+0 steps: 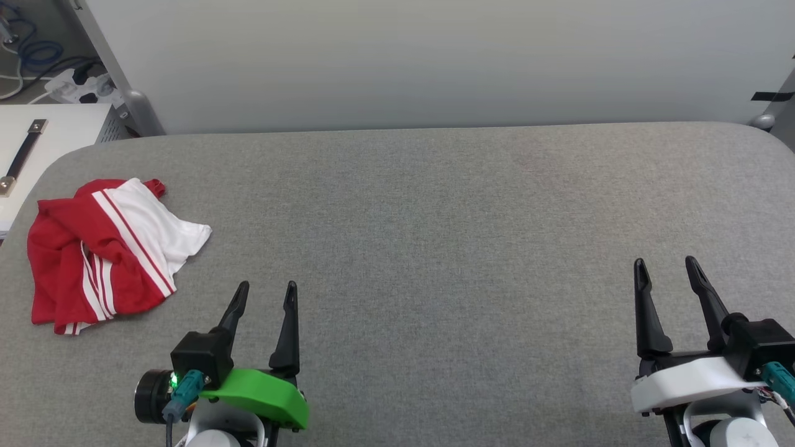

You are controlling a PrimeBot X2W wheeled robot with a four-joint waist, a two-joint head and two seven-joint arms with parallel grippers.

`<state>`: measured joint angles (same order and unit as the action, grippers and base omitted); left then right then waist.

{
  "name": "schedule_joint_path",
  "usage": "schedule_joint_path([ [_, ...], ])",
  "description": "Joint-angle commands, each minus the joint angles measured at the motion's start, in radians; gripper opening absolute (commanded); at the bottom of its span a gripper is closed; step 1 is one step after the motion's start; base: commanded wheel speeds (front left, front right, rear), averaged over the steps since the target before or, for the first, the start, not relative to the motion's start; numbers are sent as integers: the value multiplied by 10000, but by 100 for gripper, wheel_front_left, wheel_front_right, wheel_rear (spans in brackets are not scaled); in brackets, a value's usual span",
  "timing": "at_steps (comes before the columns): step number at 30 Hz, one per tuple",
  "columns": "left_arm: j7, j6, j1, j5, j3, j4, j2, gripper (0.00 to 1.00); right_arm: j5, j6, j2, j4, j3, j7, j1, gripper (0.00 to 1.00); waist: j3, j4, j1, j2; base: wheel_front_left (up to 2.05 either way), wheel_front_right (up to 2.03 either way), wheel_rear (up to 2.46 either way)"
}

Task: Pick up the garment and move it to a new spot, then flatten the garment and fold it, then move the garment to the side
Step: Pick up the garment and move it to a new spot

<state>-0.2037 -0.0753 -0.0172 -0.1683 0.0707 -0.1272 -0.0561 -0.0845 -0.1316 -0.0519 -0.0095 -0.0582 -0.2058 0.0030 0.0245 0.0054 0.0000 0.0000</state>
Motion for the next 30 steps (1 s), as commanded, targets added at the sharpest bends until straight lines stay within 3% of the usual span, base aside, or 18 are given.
schedule_joint_path([
  [1, -119, -44, 62, -71, 47, -91, 48, 100, -67, 8, 13, 45, 1, -105, 128, 100, -6, -2, 0, 0, 0, 0, 0],
  [17, -450, -84, 54, -412, 183, -302, 56, 100, -292, 9, 16, 333, 69, -431, 235, 100, -3, 380, 0, 0, 0, 0, 0],
  [30, -580, -103, 38, -348, 27, -365, 59, 100, -543, 9, 17, 391, 855, -559, 276, 100, 24, 2256, 0, 0, 0, 0, 0],
])
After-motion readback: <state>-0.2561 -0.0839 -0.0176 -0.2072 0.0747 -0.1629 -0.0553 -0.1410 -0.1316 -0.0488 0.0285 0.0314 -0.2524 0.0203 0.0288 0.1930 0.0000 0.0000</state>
